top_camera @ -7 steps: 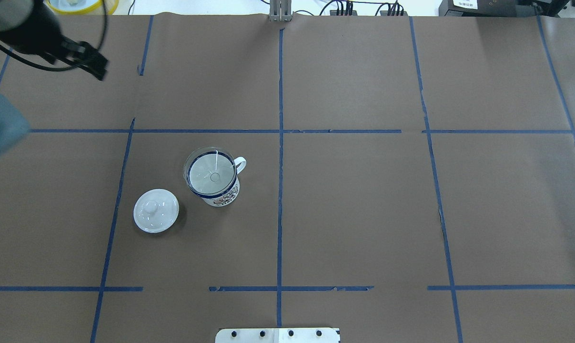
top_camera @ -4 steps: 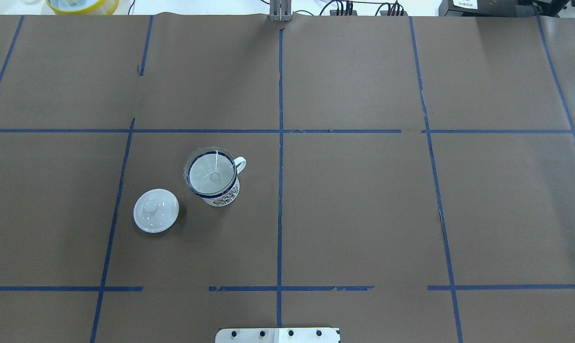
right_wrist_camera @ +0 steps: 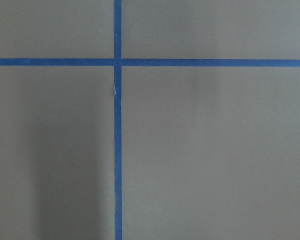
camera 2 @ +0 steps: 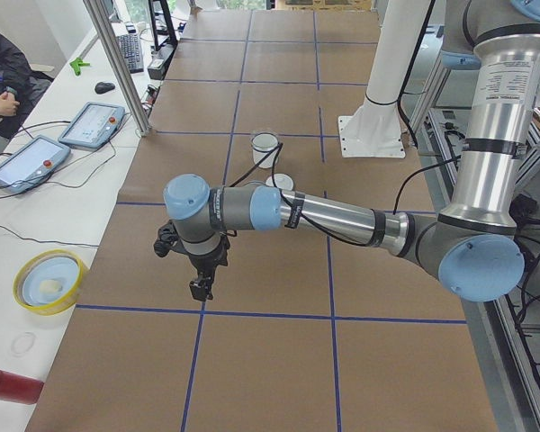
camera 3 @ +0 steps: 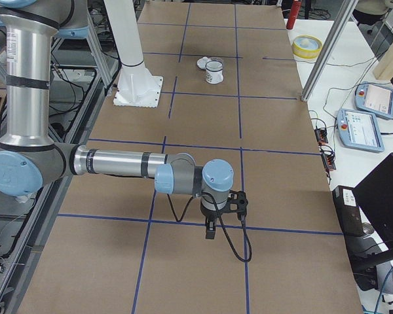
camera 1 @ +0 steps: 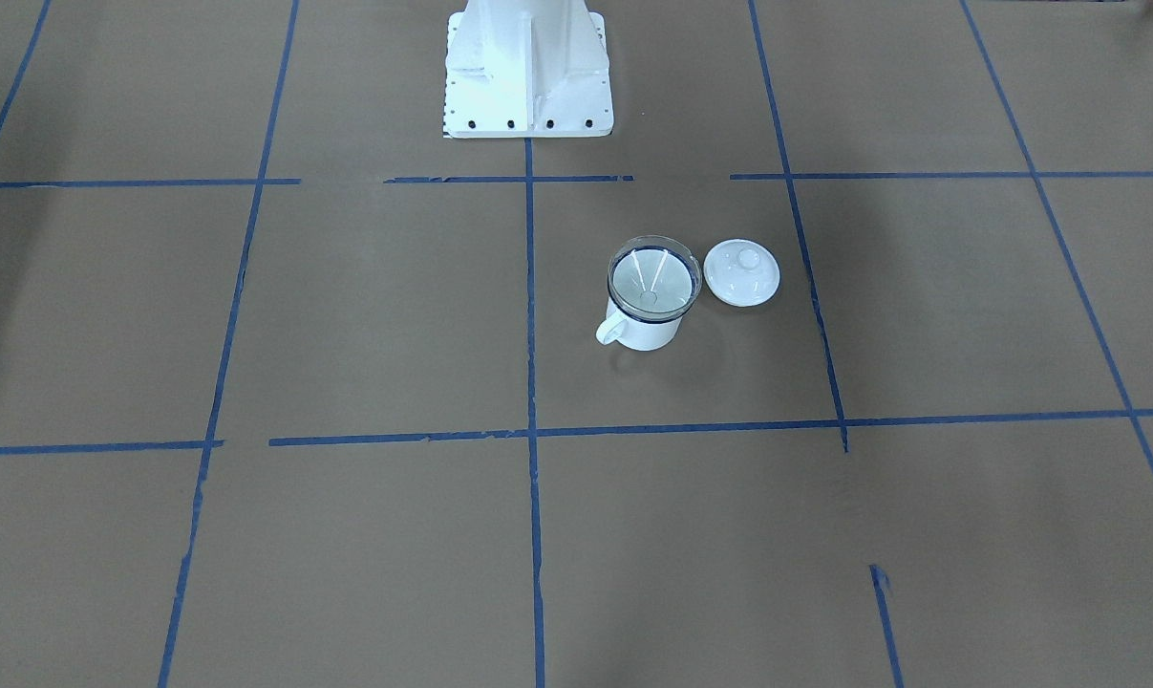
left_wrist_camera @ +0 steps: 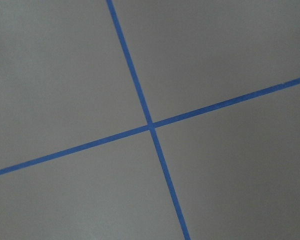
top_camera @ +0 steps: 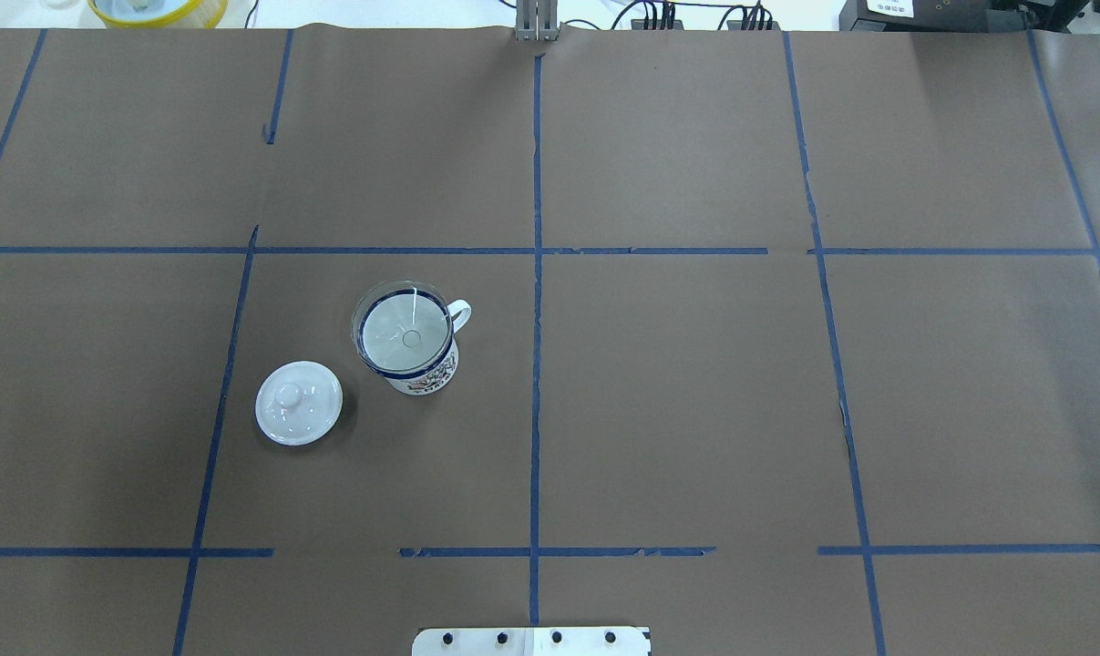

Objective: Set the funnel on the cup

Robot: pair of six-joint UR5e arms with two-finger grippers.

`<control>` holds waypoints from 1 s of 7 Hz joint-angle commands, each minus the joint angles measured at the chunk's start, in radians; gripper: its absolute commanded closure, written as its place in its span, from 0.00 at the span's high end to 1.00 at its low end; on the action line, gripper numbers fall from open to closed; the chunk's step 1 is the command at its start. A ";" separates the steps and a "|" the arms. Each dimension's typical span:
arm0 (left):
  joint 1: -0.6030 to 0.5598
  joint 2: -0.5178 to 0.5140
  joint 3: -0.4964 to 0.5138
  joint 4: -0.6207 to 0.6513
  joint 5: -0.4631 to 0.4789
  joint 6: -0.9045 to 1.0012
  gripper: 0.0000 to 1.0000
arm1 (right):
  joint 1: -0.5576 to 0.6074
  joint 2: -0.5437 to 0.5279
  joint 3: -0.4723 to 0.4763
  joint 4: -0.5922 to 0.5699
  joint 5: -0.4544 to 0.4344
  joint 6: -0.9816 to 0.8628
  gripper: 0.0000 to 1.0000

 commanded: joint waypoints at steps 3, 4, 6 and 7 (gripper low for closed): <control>-0.026 0.046 0.011 -0.002 -0.036 -0.003 1.00 | 0.000 0.000 0.000 0.000 0.000 0.000 1.00; -0.026 0.047 0.014 -0.002 -0.036 -0.003 1.00 | 0.000 0.000 0.000 0.000 0.000 0.000 1.00; -0.024 0.055 0.008 -0.020 -0.036 0.001 1.00 | 0.000 0.000 0.000 0.000 0.000 0.000 1.00; -0.027 0.072 0.000 -0.020 -0.042 0.005 1.00 | 0.000 0.000 0.000 0.000 0.000 0.000 1.00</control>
